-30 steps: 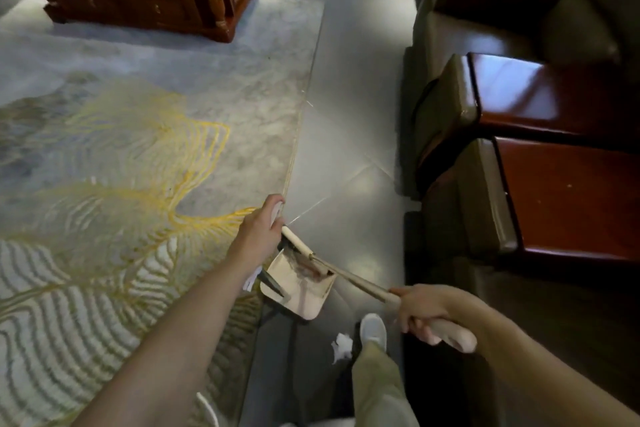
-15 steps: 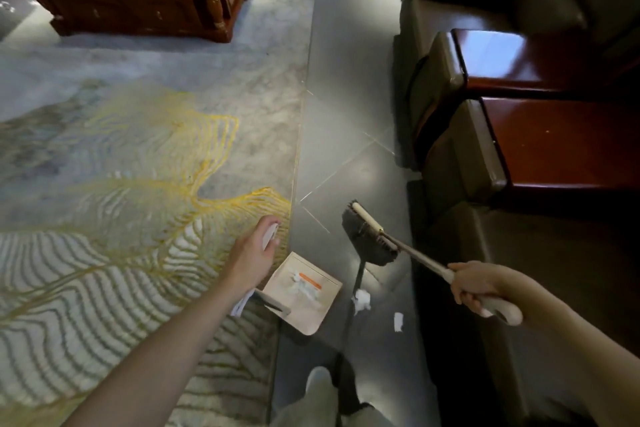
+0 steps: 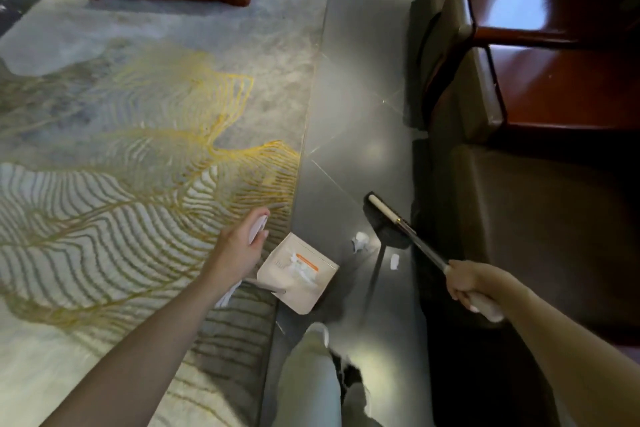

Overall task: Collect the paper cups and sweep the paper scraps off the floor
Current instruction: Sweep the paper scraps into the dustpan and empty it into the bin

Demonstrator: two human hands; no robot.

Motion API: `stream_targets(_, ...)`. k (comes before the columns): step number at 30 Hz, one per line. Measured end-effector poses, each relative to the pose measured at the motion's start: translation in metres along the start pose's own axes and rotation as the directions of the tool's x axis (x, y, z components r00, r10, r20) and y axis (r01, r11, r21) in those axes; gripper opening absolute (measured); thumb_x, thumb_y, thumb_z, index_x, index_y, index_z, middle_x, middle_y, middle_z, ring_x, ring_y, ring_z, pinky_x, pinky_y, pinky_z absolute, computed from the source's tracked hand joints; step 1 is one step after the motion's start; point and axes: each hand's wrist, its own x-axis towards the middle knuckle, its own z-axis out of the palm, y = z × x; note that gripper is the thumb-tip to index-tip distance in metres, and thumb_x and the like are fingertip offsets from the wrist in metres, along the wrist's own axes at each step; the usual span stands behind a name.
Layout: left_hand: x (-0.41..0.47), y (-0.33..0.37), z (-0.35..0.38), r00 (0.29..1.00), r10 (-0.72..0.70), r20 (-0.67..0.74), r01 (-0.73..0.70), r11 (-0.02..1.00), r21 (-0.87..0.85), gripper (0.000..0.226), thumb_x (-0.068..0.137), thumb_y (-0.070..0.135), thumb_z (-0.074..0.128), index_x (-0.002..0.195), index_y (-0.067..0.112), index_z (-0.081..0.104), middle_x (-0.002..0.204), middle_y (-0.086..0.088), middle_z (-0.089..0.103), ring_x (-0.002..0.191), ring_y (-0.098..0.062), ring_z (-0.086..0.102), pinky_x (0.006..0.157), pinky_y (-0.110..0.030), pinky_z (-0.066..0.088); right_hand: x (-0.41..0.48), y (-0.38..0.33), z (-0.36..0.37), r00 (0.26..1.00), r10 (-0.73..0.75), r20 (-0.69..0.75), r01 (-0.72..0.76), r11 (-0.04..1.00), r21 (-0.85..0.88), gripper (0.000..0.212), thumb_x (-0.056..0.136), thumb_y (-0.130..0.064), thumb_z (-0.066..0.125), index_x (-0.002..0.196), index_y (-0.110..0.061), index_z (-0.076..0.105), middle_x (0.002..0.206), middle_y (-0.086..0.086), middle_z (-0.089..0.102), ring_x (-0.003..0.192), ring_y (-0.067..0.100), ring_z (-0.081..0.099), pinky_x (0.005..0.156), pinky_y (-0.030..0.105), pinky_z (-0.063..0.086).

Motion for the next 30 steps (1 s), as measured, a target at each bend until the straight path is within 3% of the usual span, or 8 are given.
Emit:
stream_targets(5, -0.038, 0.003, 0.025, 0.997, 0.024, 0.073, -0.024, 1.0, -0.001, 0.03, 0.089, 0.007, 0.059, 0.117, 0.018, 0.058, 0.101, -0.006, 0.065, 0.093, -0.026, 0.061, 0.071, -0.022, 0.035, -0.015, 0.01, 0.056, 0.997, -0.074, 0.031, 0.072, 0.995, 0.074, 0.051, 0.092, 0.001, 0.043, 0.142, 0.008, 0.032, 0.074, -0.002, 0.037, 0.06, 0.008, 0.036, 0.05, 0.015, 0.037)
stream_targets(9, -0.038, -0.002, 0.029, 0.999, 0.009, 0.054, -0.009, 1.0, 0.006, 0.032, 0.089, 0.008, 0.058, 0.119, 0.018, 0.058, 0.106, -0.008, 0.065, 0.095, -0.029, 0.061, 0.072, -0.024, 0.036, -0.034, -0.008, 0.096, 0.995, -0.1, 0.025, 0.098, 0.992, 0.075, 0.051, 0.089, -0.003, 0.045, 0.14, -0.001, 0.04, 0.092, 0.005, 0.052, 0.061, 0.008, 0.044, 0.052, 0.017, 0.038)
stream_targets(11, -0.036, 0.001, 0.029, 0.997, 0.034, 0.065, -0.034, 0.999, -0.007, 0.033, 0.089, 0.007, 0.059, 0.12, 0.015, 0.058, 0.11, -0.01, 0.065, 0.099, -0.032, 0.061, 0.073, -0.027, 0.037, -0.045, -0.016, 0.12, 0.988, -0.126, 0.094, 0.107, 0.977, 0.186, 0.055, 0.092, -0.004, 0.041, 0.146, -0.006, 0.029, 0.08, 0.0, 0.047, 0.055, 0.006, 0.04, 0.045, 0.015, 0.037)
stream_targets(15, -0.042, 0.001, 0.03, 0.995, 0.05, 0.09, -0.046, 0.998, -0.049, 0.033, 0.088, 0.006, 0.058, 0.12, 0.016, 0.058, 0.104, -0.012, 0.065, 0.092, -0.033, 0.061, 0.071, -0.027, 0.037, -0.079, -0.025, 0.141, 0.94, -0.051, 0.336, -0.071, 0.938, 0.34, 0.06, 0.089, 0.007, 0.043, 0.145, -0.011, 0.033, 0.062, 0.002, 0.043, 0.041, 0.005, 0.04, 0.036, 0.014, 0.035)
stream_targets(17, -0.048, -0.004, 0.026, 0.989, 0.011, 0.144, 0.003, 0.995, -0.097, 0.032, 0.09, 0.008, 0.055, 0.116, 0.026, 0.056, 0.089, -0.011, 0.063, 0.072, -0.03, 0.063, 0.061, -0.028, 0.042, -0.097, -0.022, 0.149, 0.943, -0.074, 0.324, -0.049, 0.933, 0.357, 0.068, 0.089, 0.007, 0.045, 0.149, -0.019, 0.024, 0.059, 0.002, 0.043, 0.037, 0.004, 0.039, 0.036, 0.015, 0.034)
stream_targets(20, -0.064, -0.015, 0.018, 0.981, 0.006, 0.194, 0.03, 0.983, -0.182, 0.038, 0.092, 0.007, 0.05, 0.1, 0.044, 0.051, 0.072, -0.005, 0.057, 0.038, -0.009, 0.054, 0.033, -0.025, 0.04, -0.126, -0.009, 0.165, 0.954, -0.091, 0.286, -0.049, 0.893, 0.448, 0.063, 0.091, 0.007, 0.044, 0.146, -0.019, 0.027, 0.051, -0.001, 0.042, 0.034, 0.003, 0.039, 0.034, 0.014, 0.034)
stream_targets(26, -0.1, -0.02, 0.0, 0.979, 0.031, 0.201, 0.006, 0.983, -0.184, 0.05, 0.093, 0.01, 0.049, 0.086, 0.059, 0.046, 0.061, -0.003, 0.053, 0.035, -0.012, 0.052, 0.03, -0.023, 0.039, -0.149, 0.009, 0.189, 0.988, -0.061, 0.139, -0.03, 0.816, 0.577, 0.043, 0.094, 0.004, 0.036, 0.134, -0.013, 0.04, 0.043, -0.003, 0.044, 0.034, 0.005, 0.039, 0.034, 0.016, 0.034)
stream_targets(30, -0.125, -0.016, -0.01, 0.982, 0.002, 0.19, 0.035, 0.982, -0.187, 0.047, 0.092, 0.01, 0.05, 0.088, 0.056, 0.048, 0.062, -0.004, 0.053, 0.032, -0.008, 0.048, 0.029, -0.022, 0.037, -0.15, 0.012, 0.202, 0.995, 0.028, 0.094, -0.078, 0.807, 0.586, 0.043, 0.094, 0.003, 0.04, 0.135, -0.007, 0.044, 0.056, 0.004, 0.044, 0.045, 0.009, 0.041, 0.037, 0.017, 0.036)
